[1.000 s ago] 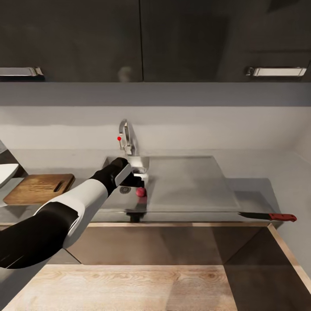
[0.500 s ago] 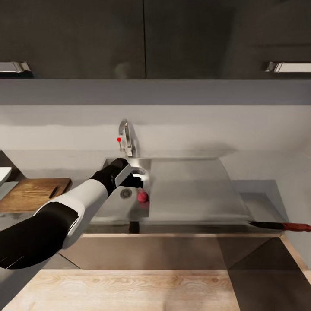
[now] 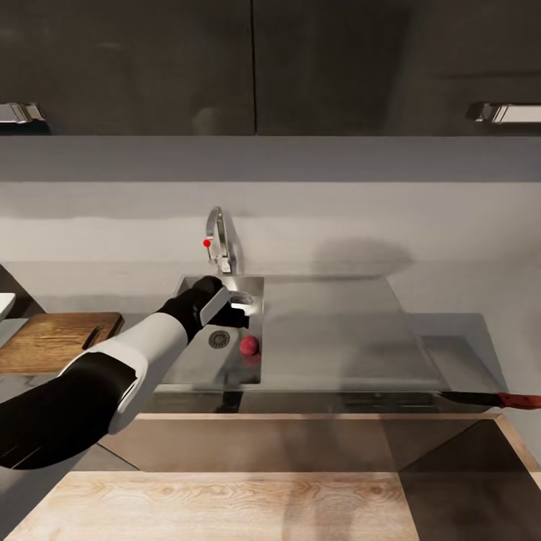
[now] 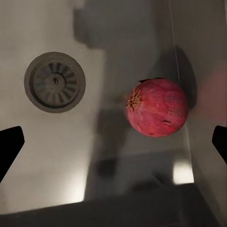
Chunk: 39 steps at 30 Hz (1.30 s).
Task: In the kitchen, take the Vidalia onion out of the sink, dice it on the chopping board with the paring knife, put the diced onion into the bowl on the countertop, then place both the paring knife and the chopping board into the sink.
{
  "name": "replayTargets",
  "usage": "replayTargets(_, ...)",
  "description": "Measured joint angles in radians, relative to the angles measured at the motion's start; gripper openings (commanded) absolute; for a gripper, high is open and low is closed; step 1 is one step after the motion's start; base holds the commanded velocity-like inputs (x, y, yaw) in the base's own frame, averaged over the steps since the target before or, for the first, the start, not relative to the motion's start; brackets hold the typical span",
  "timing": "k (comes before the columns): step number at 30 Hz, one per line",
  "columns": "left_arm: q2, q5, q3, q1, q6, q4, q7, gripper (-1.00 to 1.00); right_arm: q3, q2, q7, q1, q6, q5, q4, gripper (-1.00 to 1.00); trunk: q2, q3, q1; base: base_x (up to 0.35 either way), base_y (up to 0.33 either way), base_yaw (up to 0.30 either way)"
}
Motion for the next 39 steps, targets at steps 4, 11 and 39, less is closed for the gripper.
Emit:
replayTargets(4, 0.000, 0.000, -0.001, 0.018, -0.001, -0.002, -0.001, 1.00, 0.000, 0.000, 0.000, 0.000, 0.000, 0.000, 0.000, 1.00, 0.000, 0.000, 0.000, 0.000, -0.004, 0.000)
replayTargets(11, 0.000, 0.000, -0.010, 0.030, -0.001, -0.003, -0.001, 1.00, 0.000, 0.000, 0.000, 0.000, 0.000, 0.000, 0.000, 1.00, 0.000, 0.000, 0.000, 0.000, 0.000, 0.000)
replayTargets(39, -0.001, 0.000, -0.041, 0.034, -0.001, -0.002, 0.000, 1.00, -0.001, 0.000, 0.000, 0.000, 0.000, 0.000, 0.000, 1.00, 0.000, -0.008, 0.000, 0.062, -0.070, 0.000)
